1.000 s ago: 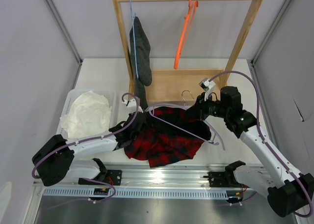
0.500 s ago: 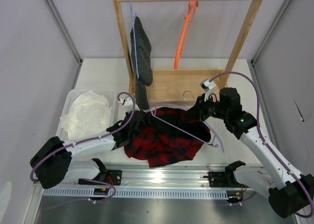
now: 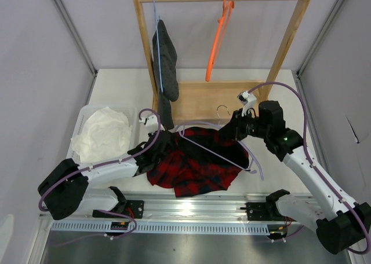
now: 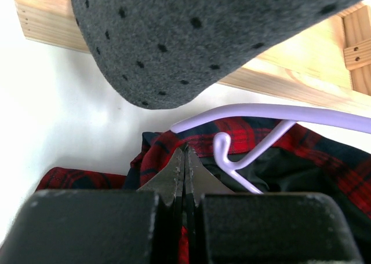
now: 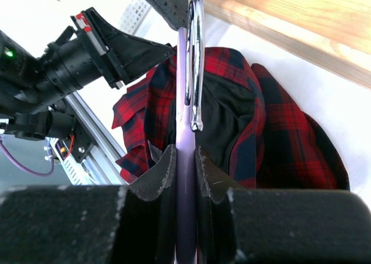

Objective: Place the skirt on the hanger

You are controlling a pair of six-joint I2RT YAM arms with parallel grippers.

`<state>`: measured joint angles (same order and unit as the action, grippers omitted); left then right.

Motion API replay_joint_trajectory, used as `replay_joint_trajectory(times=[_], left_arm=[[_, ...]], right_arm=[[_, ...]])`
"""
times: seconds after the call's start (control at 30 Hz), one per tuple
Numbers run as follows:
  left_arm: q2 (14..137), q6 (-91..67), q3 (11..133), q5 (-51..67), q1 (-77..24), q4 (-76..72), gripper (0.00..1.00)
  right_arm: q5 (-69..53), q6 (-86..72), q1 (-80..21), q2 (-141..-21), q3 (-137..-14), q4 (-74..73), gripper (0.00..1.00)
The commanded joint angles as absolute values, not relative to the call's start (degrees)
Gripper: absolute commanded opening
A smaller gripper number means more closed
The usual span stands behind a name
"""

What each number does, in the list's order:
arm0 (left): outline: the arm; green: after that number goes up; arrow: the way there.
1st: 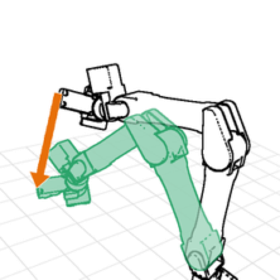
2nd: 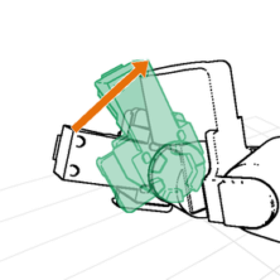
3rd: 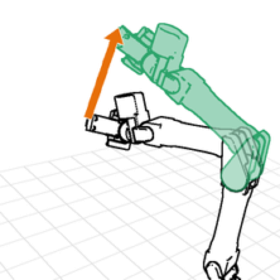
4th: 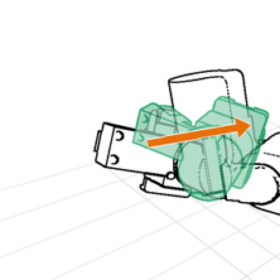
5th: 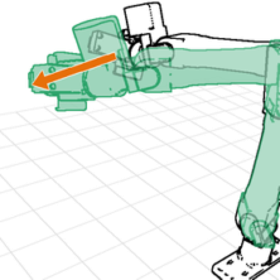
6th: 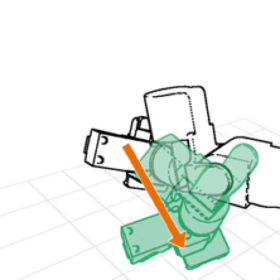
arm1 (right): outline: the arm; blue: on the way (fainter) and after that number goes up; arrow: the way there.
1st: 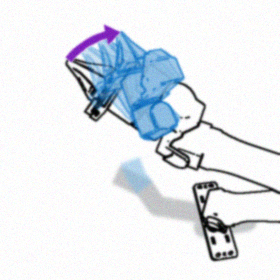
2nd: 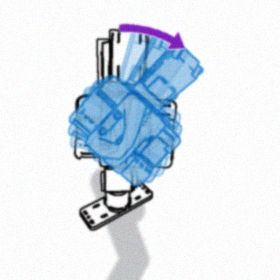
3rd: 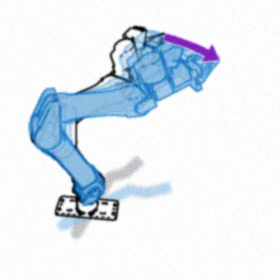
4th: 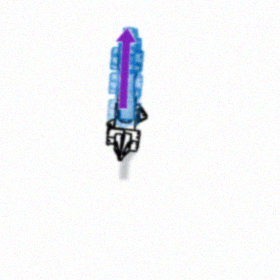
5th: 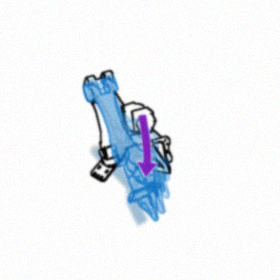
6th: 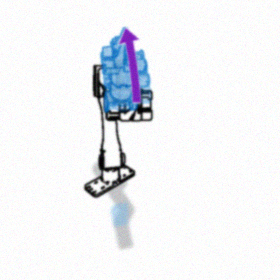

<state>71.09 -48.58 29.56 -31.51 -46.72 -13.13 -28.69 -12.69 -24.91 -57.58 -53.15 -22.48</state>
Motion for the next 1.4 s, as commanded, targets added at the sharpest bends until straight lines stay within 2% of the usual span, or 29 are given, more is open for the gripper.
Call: replay_joint_trajectory(times=[0.0,0.2,0.47,1.1,1.37], left_arm=[[71.54,-50.89,30.15,-34.36,-46.23,-15.47,0.0],[71.46,-53.78,30.85,-36.38,-46.23,-12.66,0.0],[73.82,-65.91,36.64,-41.22,-46.23,1.3,0.0],[77.08,-82.52,41.31,-43.15,-46.32,12.56,0.0],[77.43,-85.52,41.84,-42.45,-46.58,11.87,0.0]], right_arm=[[-29.09,-14.33,-24.87,-57.31,-56.78,-21.62,0.0],[-29.62,-14.94,-24.35,-57.48,-56.95,-21.27,0.0],[-30.32,-14.94,-24.35,-57.92,-56.78,-21.45,0.0],[-30.85,-15.73,-24.17,-58.09,-57.22,-21.89,0.0],[-29.54,-16.78,-24.43,-58.01,-56.51,-21.71,0.0]])
